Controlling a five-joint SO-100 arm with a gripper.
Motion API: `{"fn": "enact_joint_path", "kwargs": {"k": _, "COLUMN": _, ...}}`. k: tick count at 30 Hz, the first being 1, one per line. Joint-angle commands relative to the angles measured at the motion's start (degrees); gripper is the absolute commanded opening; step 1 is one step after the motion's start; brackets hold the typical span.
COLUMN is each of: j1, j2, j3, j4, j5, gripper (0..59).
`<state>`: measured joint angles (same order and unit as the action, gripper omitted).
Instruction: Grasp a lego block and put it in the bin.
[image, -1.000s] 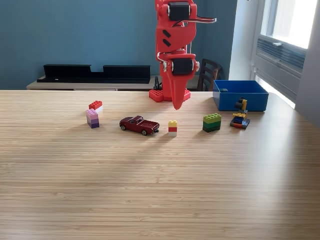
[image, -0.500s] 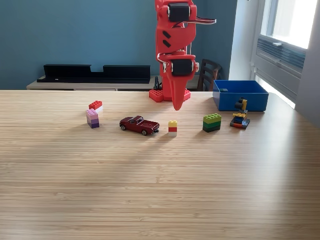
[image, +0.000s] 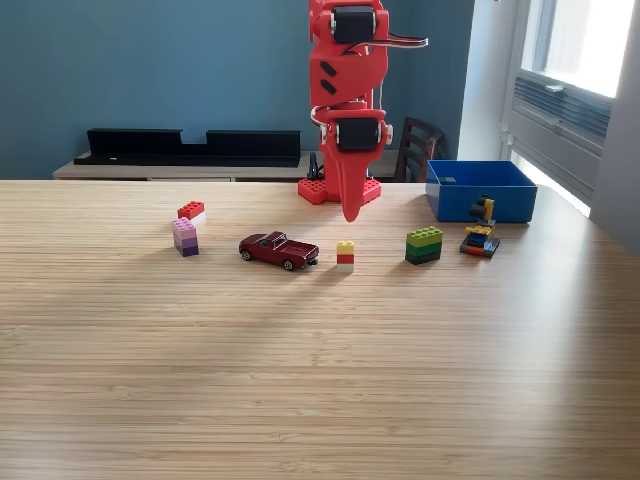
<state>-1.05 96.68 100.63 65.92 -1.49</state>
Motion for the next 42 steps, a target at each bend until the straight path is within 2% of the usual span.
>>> {"fn": "enact_joint_path", "kwargs": {"k": 1, "j1": 0.44, "j2": 5.01, "j3": -0.44, "j4": -0.53, "j5": -1.14, "gripper": 19.1}}
{"fn": "enact_joint_path", "kwargs": {"k": 4, "j1": 0.53, "j2": 4.83, "j3": 0.0, "j4": -0.44, "j5": -2.72, "gripper": 20.7}}
{"fn": "enact_joint_path", "kwargs": {"k": 19, "j1": 0.7, "j2": 4.04, "j3": 4.83, "j4": 1.67, "j5": -8.79, "gripper": 20.1}}
{"fn": "enact_joint_path", "kwargs": {"k": 31, "j1": 3.16, "j2": -10.81, "j3": -1.85, "j4": 1.49, "j5": -9.93, "gripper": 18.7}}
{"fn": "enact_joint_path", "kwargs": {"k": 42, "j1": 4.13, "j2": -14.5, "j3": -3.16, "j4": -1.32, "j5": -9.23, "gripper": 11.5}}
